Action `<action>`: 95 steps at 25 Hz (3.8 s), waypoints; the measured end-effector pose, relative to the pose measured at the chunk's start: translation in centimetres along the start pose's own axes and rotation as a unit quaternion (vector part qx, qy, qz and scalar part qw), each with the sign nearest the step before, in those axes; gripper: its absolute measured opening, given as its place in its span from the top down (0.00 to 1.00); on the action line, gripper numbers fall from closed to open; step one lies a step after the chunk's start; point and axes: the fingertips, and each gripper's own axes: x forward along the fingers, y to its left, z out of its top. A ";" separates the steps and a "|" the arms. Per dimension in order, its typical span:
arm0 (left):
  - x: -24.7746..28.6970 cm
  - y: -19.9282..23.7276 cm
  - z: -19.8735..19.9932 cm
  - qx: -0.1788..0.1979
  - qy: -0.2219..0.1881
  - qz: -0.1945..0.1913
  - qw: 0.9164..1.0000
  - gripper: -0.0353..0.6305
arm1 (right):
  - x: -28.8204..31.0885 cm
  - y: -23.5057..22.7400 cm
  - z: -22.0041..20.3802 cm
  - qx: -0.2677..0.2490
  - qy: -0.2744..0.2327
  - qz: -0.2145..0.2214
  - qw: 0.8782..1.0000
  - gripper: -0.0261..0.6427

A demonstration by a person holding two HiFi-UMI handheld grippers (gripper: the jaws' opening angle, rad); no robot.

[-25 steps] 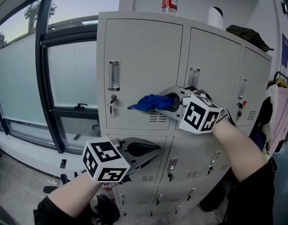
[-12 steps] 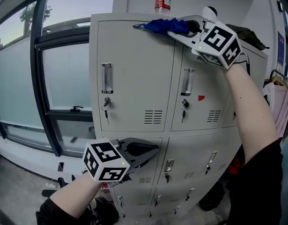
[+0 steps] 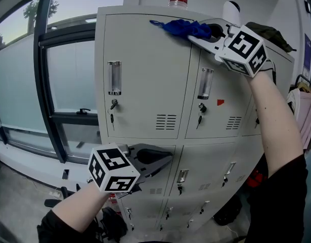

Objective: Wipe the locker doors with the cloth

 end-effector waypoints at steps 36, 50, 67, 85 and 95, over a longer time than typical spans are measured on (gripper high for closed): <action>-3.0 -0.1 -2.4 -0.026 0.006 -0.003 1.000 0.94 | -0.8 31.0 -7.7 0.007 0.099 0.194 0.976 0.81; -6.4 -2.7 -2.6 -0.030 0.003 -0.009 1.000 0.94 | -0.7 32.6 -8.6 0.063 0.119 0.157 0.978 0.81; -3.1 -5.4 -4.2 -0.036 -0.041 0.088 0.995 0.94 | -11.8 33.9 -5.1 0.336 0.025 0.048 0.940 0.81; 4.0 -13.5 -6.6 -0.042 -0.014 0.157 0.987 0.94 | -21.8 37.6 -1.9 0.482 -0.050 0.066 0.873 0.81; 1.5 -14.6 -6.9 -0.046 -0.027 0.138 0.989 0.94 | -22.4 40.2 -0.8 0.545 -0.030 0.052 0.836 0.81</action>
